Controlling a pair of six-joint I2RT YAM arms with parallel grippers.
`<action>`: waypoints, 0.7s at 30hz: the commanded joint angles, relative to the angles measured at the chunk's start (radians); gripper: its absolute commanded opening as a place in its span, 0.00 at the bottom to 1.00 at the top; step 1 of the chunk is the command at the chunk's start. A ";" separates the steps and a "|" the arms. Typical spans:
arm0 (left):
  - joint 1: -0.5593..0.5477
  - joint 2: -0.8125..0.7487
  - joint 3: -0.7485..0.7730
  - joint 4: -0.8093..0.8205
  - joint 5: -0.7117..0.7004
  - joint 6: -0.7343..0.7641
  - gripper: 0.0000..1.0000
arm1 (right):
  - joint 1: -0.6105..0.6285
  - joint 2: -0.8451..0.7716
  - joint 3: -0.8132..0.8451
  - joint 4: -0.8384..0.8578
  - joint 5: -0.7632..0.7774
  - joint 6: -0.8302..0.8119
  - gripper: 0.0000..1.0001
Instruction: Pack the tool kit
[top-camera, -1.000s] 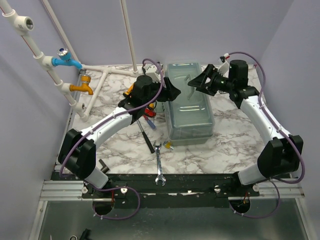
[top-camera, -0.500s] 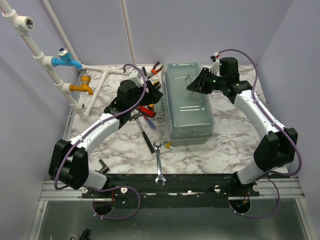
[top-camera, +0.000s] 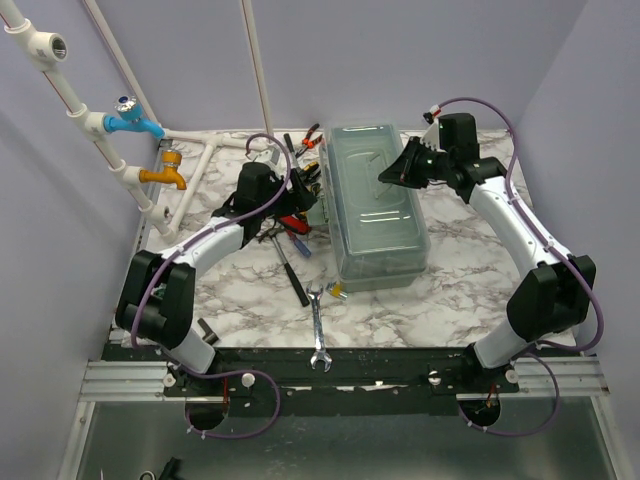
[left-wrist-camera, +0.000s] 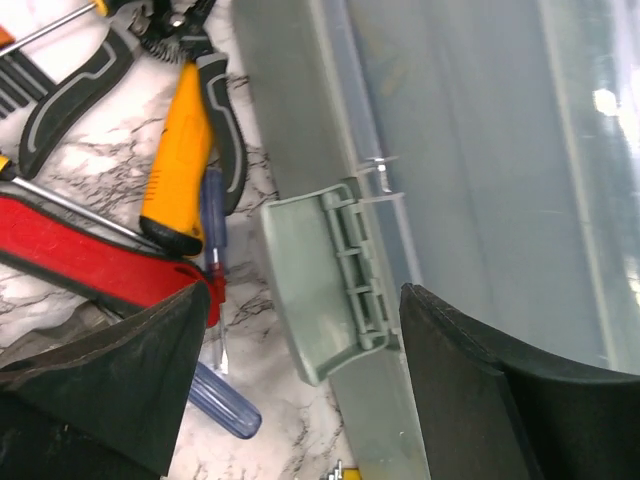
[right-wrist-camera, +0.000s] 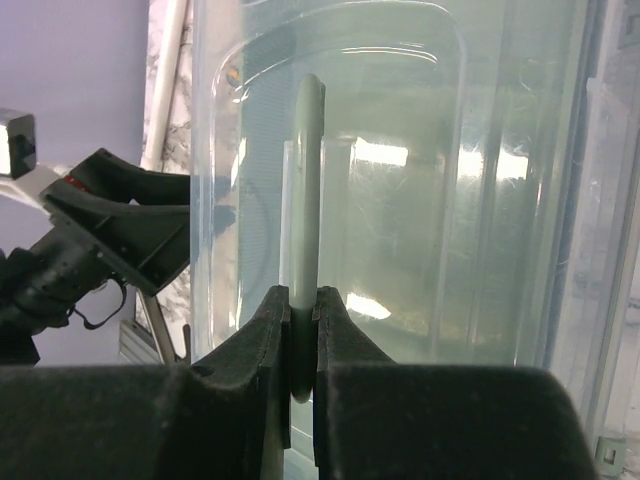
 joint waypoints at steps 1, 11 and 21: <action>0.028 0.038 0.032 -0.030 0.024 -0.013 0.77 | 0.007 -0.030 0.057 0.025 -0.029 -0.023 0.01; 0.059 0.146 0.058 0.027 0.172 -0.073 0.69 | 0.006 -0.052 0.129 -0.005 -0.022 -0.016 0.01; 0.059 0.194 0.069 0.071 0.237 -0.112 0.48 | 0.005 -0.072 0.239 -0.099 0.132 -0.055 0.01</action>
